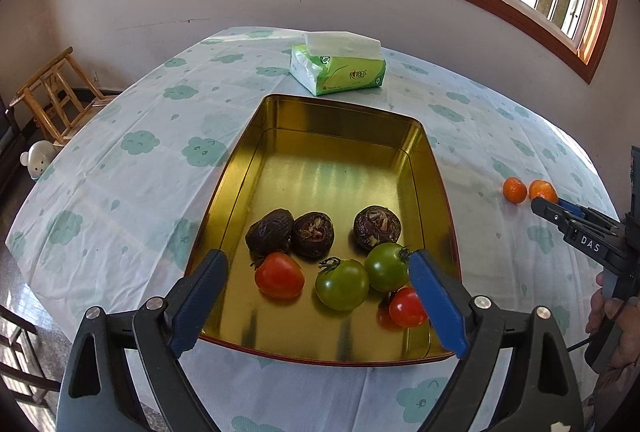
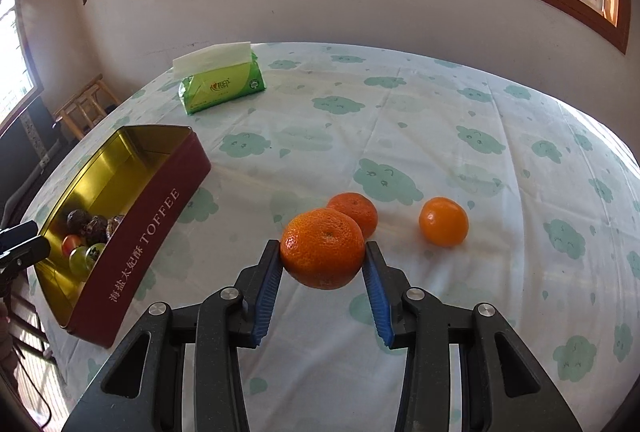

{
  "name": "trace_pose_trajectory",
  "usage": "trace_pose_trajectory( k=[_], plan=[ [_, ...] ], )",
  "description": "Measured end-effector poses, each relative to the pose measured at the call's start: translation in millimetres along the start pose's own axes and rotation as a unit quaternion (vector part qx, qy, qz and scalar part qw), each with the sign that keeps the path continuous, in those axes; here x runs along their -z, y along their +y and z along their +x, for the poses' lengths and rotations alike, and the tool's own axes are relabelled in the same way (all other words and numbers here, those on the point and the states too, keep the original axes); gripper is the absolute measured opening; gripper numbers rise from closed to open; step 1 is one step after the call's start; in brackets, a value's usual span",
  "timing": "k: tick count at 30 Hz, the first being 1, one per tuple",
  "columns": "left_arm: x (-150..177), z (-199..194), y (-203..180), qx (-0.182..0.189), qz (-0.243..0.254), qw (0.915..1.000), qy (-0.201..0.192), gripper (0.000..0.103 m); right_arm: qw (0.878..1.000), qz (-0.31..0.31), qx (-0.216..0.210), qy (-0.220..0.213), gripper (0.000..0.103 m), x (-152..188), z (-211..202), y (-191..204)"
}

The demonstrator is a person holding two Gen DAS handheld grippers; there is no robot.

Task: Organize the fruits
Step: 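Carry the tangerine with the right gripper over the tin tray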

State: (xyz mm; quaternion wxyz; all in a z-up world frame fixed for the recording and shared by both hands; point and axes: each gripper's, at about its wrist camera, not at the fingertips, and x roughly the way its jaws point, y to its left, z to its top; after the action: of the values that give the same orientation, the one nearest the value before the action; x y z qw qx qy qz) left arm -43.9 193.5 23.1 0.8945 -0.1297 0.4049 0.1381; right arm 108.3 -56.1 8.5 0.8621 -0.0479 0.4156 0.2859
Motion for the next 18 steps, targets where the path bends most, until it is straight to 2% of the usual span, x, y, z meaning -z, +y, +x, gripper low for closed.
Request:
trace_pose_trajectory(
  k=[10, 18],
  plan=[
    [-5, -20, 45, -0.039, -0.044, 0.9980, -0.024, 0.095, 0.993, -0.073, -0.085, -0.017, 0.042, -14, -13, 85],
    [1, -28, 72, -0.062, -0.073, 0.9951, -0.023, 0.095, 0.981, -0.138, -0.136, 0.001, 0.042, -11, 5, 157]
  ],
)
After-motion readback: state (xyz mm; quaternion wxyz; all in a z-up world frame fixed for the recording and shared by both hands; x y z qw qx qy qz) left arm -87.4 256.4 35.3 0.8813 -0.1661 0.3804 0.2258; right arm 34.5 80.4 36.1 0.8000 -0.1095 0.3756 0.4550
